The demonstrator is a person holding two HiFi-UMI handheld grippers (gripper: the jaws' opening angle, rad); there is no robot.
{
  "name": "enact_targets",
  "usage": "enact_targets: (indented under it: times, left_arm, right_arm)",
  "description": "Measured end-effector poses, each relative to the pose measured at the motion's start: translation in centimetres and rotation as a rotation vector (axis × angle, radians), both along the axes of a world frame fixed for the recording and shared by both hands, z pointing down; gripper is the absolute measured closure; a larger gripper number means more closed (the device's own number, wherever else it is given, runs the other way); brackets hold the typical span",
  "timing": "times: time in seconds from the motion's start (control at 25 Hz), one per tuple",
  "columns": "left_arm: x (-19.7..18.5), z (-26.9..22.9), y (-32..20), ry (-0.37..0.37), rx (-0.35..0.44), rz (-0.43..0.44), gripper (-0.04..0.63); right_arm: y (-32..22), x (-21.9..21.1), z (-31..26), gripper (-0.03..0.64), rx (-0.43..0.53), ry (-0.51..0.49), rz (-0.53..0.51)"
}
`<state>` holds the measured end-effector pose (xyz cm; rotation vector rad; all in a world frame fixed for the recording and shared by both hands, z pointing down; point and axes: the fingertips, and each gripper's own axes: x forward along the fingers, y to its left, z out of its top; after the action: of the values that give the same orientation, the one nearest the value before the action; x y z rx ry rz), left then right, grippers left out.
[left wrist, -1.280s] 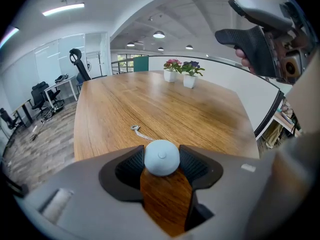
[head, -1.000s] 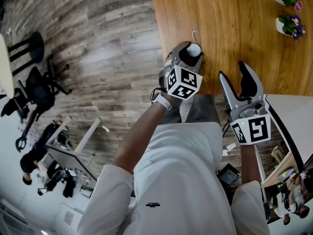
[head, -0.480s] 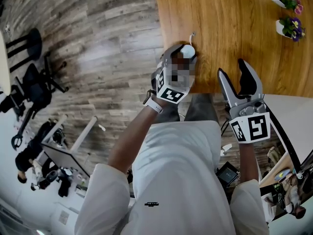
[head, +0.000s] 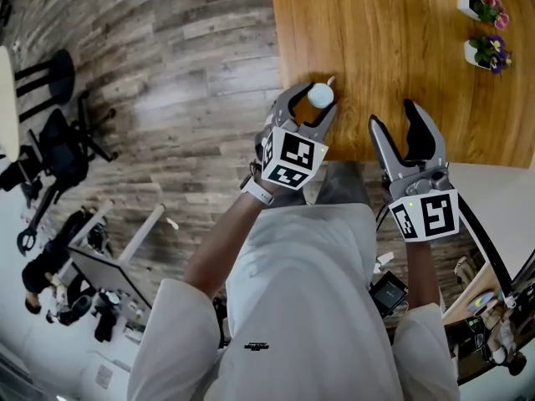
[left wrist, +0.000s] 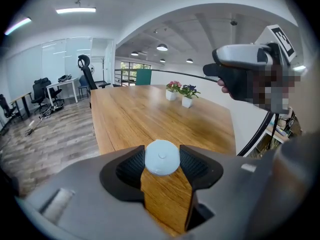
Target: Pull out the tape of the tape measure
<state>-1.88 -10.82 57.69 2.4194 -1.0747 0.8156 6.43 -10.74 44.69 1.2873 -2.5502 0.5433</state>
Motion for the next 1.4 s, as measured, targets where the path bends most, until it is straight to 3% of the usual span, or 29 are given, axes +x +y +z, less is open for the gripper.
enact_targets:
  times: [0.52, 0.76, 1.04, 1.24, 1.4]
  left_arm:
    - [-1.3, -8.0, 0.2, 0.065, 0.097, 0.024, 0.354]
    - [-1.6, -13.0, 0.9, 0.040, 0.179, 0.070, 0.354]
    - [-1.7, -17.7, 1.9, 0.073, 0.234, 0.134, 0.354]
    - [-2.0, -20.8, 2.6, 0.097, 0.269, 0.165, 0.354]
    - [-2.2, -22.8, 3.5, 0.106, 0.288, 0.219, 0.354]
  right_arm:
    - [-0.4, -0.4, -2.6, 0.357, 0.050, 0.015, 0.006]
    - [-0.1, -0.1, -3.7, 0.357, 0.067, 0.031, 0.011]
    - [0.1, -0.6, -5.5, 0.357, 0.082, -0.001, 0.012]
    - [0.1, -1.3, -7.1, 0.357, 0.090, -0.039, -0.017]
    - [0.7, -2.4, -8.0, 0.357, 0.116, -0.014, -0.100]
